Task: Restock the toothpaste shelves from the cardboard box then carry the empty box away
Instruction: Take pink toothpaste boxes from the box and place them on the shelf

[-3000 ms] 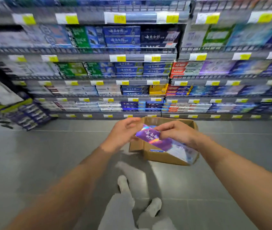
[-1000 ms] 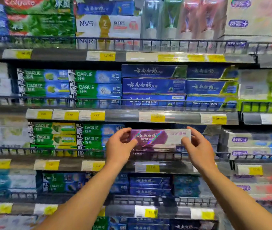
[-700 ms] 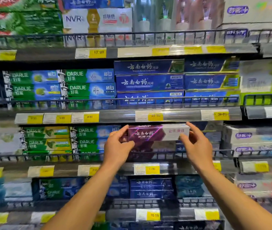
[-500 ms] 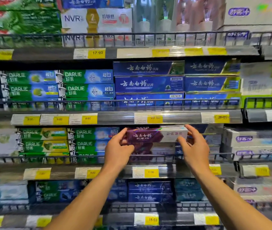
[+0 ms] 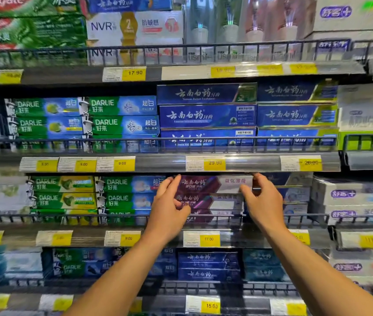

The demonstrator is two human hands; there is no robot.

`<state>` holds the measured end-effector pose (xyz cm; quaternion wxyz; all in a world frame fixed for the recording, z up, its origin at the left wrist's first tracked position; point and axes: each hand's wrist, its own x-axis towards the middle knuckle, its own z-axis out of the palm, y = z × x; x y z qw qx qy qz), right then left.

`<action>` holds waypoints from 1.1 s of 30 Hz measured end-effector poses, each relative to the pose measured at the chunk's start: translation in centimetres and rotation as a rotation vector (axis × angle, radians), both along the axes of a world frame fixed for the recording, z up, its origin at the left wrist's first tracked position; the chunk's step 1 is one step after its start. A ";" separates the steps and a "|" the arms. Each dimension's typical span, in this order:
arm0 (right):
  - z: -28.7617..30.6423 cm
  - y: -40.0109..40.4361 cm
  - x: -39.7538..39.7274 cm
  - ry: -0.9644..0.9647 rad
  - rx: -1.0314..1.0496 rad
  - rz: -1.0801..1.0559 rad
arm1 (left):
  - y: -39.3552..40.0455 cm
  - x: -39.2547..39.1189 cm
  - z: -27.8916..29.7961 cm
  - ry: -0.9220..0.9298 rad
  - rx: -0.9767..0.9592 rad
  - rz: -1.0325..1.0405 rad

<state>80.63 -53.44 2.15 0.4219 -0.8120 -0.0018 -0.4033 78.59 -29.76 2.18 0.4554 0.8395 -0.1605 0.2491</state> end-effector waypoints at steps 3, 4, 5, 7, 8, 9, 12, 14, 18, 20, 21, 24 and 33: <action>-0.1 -0.3 0.9 0.016 -0.005 -0.008 | 0.2 0.1 -0.1 0.020 0.018 0.013; -0.1 -0.3 1.2 0.024 -0.009 -0.014 | 0.3 0.1 -0.1 0.028 0.022 0.015; -0.2 -0.2 1.5 0.035 -0.010 -0.017 | 0.3 0.1 -0.1 0.035 0.029 0.018; -0.3 -0.1 2.0 0.048 -0.010 -0.013 | 0.3 0.1 -0.2 0.039 0.052 0.032; -0.4 0.0 2.1 0.050 -0.011 -0.010 | 0.3 0.2 -0.3 0.039 0.064 0.037; -0.4 0.1 2.2 0.050 -0.013 -0.009 | 0.3 0.2 -0.4 0.037 0.072 0.040; -0.3 0.2 2.3 0.045 -0.030 -0.020 | 0.3 0.3 -0.5 0.026 0.083 0.037; -0.3 0.2 2.3 0.051 -0.044 -0.025 | 0.4 0.4 -0.8 0.007 0.100 0.040; -0.3 0.3 2.2 0.052 -0.055 -0.019 | 0.9 0.2 -1.3 -0.063 0.327 0.146; -0.3 0.3 2.1 0.048 -0.060 -0.019 | 1.1 0.0 -1.2 -0.077 0.452 0.220; -0.3 0.3 2.0 0.048 -0.063 -0.019 | 1.1 0.0 -1.1 -0.079 0.492 0.245; -0.1 0.5 2.0 0.047 -0.077 -0.024 | 1.2 -0.1 -0.9 -0.066 0.539 0.285; 0.2 0.7 1.9 0.069 -0.066 -0.007 | 1.2 0.1 -0.6 -0.030 0.556 0.305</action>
